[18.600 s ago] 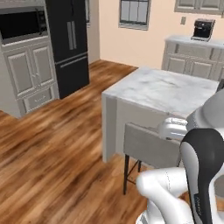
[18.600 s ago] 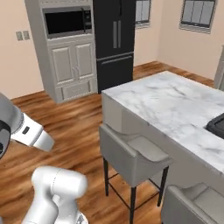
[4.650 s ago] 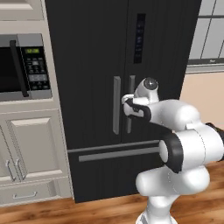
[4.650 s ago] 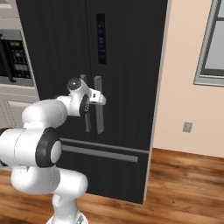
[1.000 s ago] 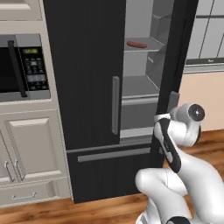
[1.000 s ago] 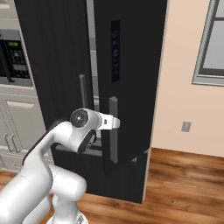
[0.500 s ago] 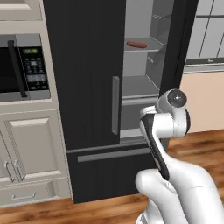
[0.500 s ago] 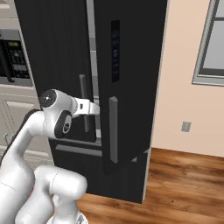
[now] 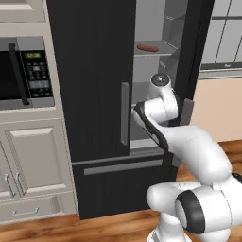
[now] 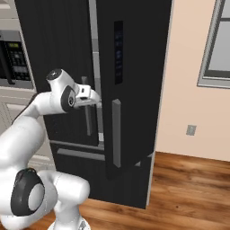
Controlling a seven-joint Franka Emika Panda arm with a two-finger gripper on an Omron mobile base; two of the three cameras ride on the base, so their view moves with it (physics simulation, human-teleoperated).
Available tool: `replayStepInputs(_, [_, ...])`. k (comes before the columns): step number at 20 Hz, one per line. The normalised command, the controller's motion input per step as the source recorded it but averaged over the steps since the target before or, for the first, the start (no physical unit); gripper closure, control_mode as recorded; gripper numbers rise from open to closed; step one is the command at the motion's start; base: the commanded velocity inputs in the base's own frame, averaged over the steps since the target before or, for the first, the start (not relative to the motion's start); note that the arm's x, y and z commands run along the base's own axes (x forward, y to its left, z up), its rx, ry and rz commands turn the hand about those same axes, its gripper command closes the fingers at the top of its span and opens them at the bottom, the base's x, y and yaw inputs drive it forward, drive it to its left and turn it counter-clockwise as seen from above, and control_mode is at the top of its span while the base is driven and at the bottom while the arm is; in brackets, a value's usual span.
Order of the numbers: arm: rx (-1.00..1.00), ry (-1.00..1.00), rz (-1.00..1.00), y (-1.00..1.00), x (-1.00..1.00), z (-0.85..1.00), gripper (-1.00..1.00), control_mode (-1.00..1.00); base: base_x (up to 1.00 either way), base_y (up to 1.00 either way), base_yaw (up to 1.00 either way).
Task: Move the hot dog bun to the plate on the dining table and place the condiment next to that plate. Then navigate to the fridge and take the sausage and place it on the plate as well.
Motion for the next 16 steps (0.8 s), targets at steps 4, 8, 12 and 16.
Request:
replayStepInputs(4, [-0.18,0.19,0.0,0.05,0.95,-0.02,-1.0,-1.0,0.0,0.0,0.0])
replayStepInputs(8, [-0.24,0.02,-0.03,-0.05,0.59,-0.18,-1.0,-1.0,0.0,0.0,0.0])
replayStepInputs(12, [-0.13,0.0,0.0,-0.3,0.5,-0.25,-1.0,-1.0,0.0,0.0,0.0])
replayStepInputs(16, [-0.08,0.0,0.0,-0.37,0.21,-0.31,-1.0,-1.0,0.0,0.0,0.0])
